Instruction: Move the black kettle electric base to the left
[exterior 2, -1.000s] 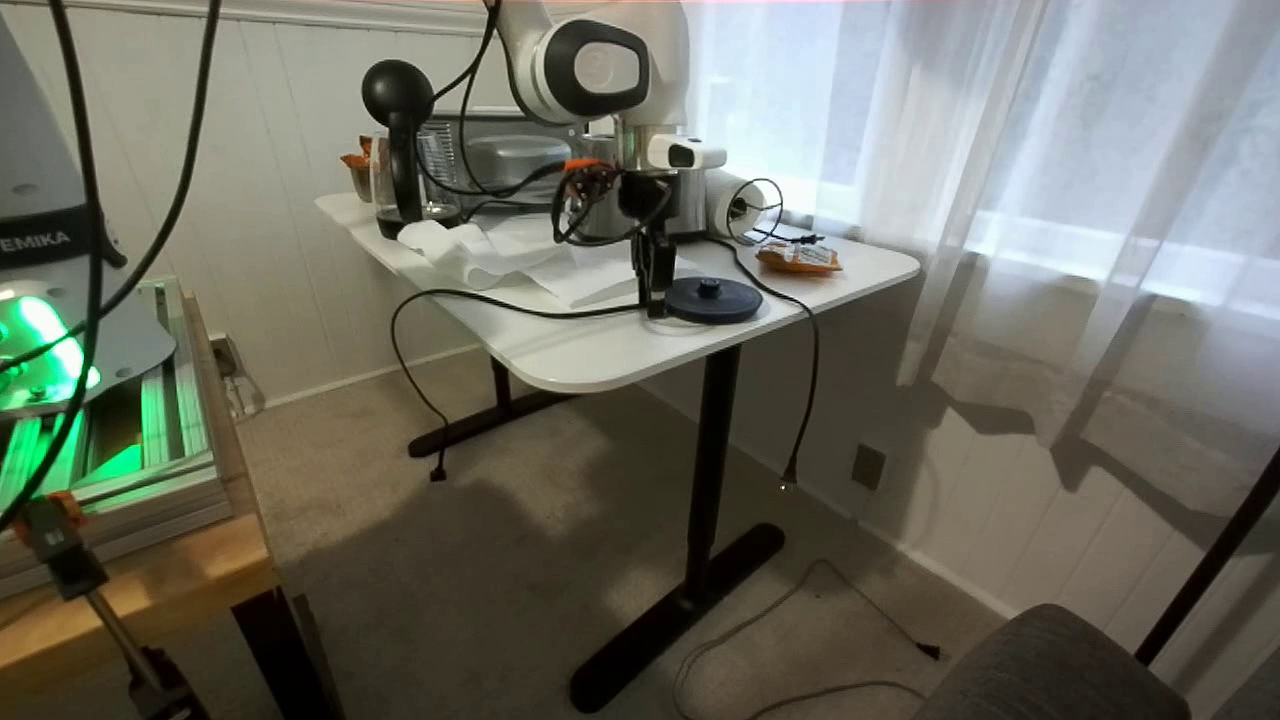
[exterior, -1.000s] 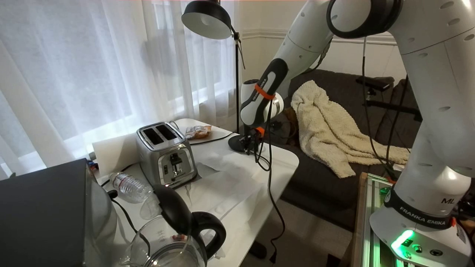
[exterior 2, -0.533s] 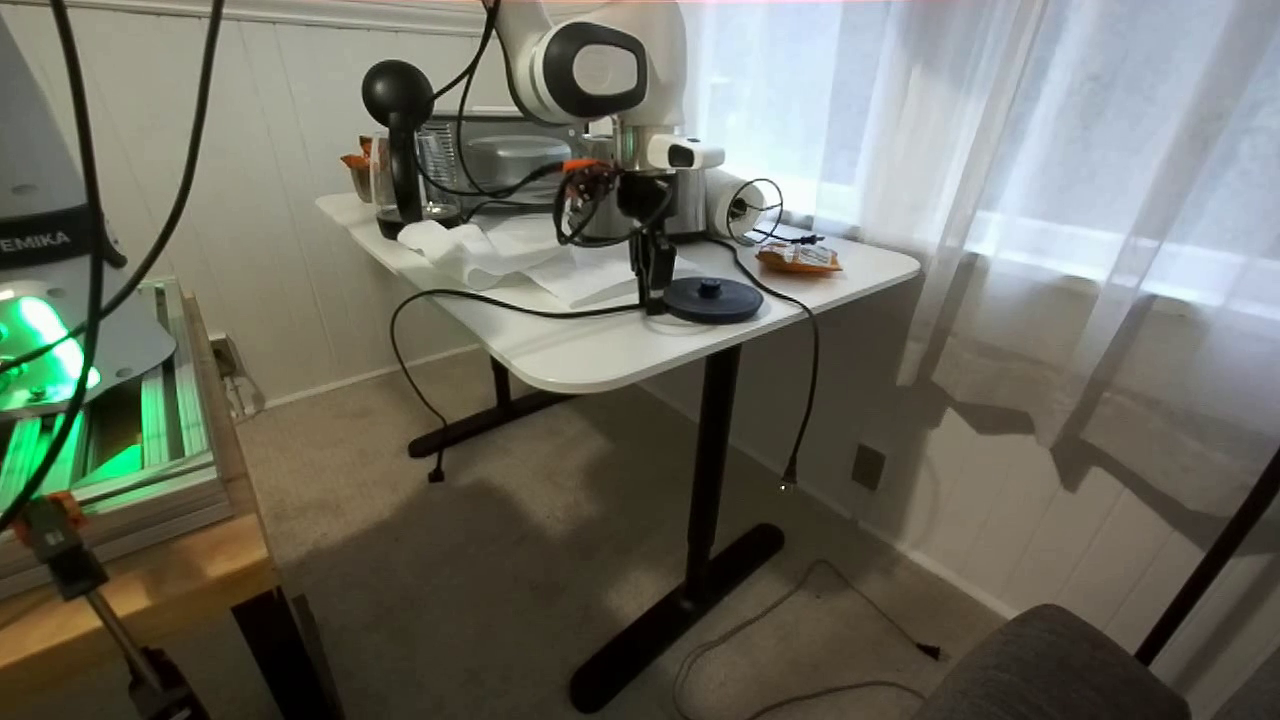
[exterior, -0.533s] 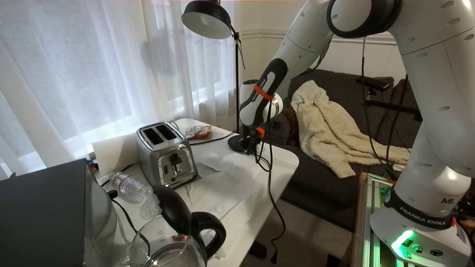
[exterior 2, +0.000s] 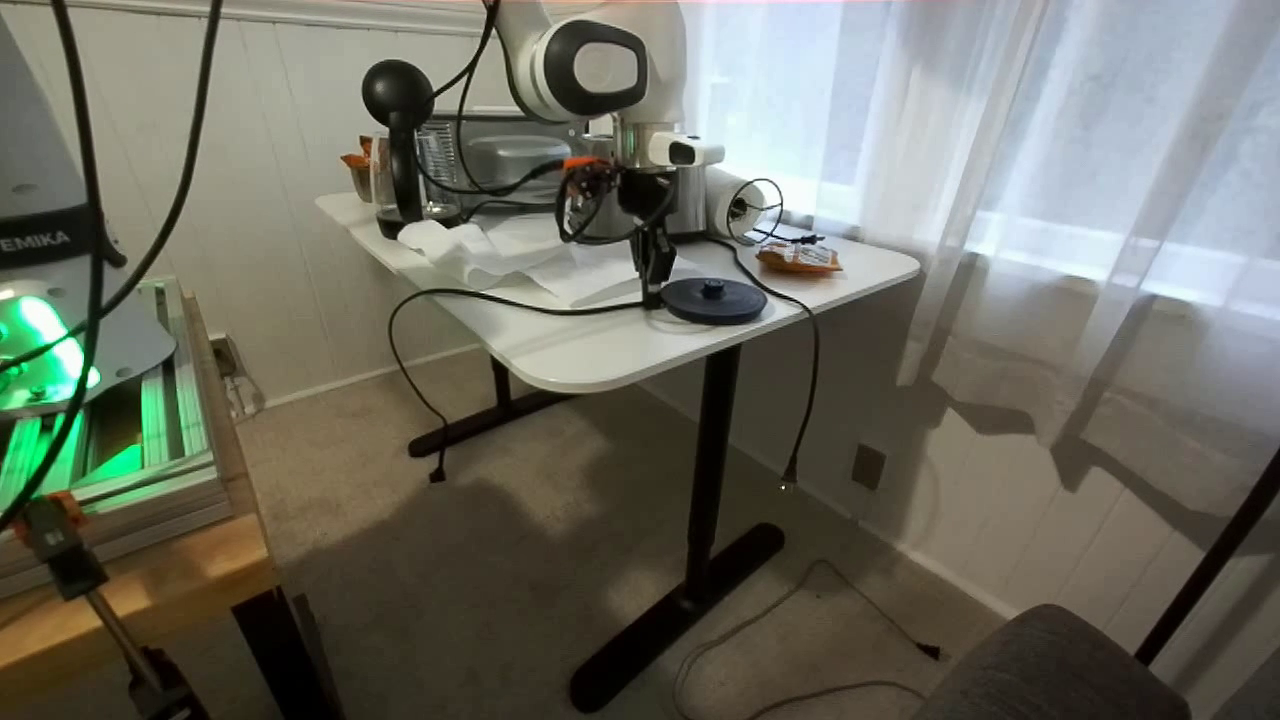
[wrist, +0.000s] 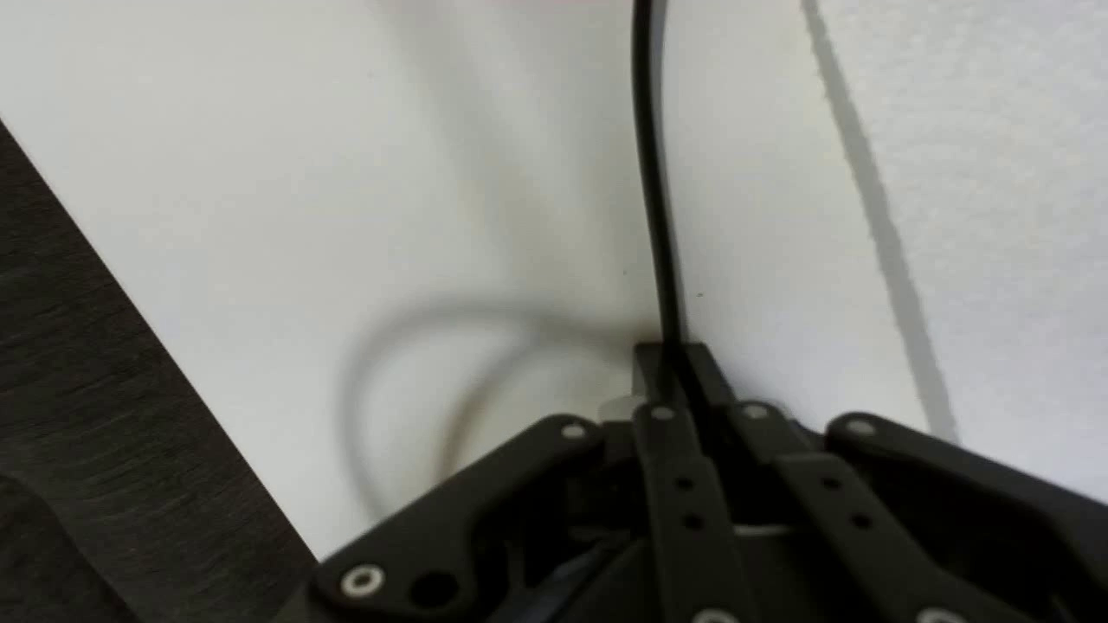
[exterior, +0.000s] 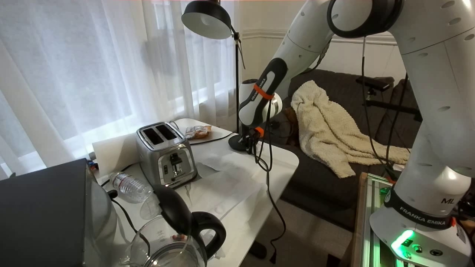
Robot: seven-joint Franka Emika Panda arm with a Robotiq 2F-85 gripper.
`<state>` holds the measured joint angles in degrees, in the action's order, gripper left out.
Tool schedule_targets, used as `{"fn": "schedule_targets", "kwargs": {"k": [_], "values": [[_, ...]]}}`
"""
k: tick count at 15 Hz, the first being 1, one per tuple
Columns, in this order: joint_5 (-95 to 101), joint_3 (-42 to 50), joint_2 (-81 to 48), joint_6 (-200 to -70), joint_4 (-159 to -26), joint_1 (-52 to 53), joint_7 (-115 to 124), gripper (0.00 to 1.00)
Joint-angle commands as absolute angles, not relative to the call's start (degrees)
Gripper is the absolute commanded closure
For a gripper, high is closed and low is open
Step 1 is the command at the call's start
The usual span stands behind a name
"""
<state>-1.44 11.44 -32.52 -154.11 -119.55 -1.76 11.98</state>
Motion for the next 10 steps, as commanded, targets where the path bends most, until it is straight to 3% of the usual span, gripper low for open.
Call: {"fn": "schedule_targets", "kwargs": {"k": [1, 10], "values": [[0.1, 11.6, -30.8, -155.8, -121.0, -1.1, 12.3, 0.98], [9.8, 16.1, -19.2, -164.6, -131.8, 6.7, 13.8, 0.98]]}}
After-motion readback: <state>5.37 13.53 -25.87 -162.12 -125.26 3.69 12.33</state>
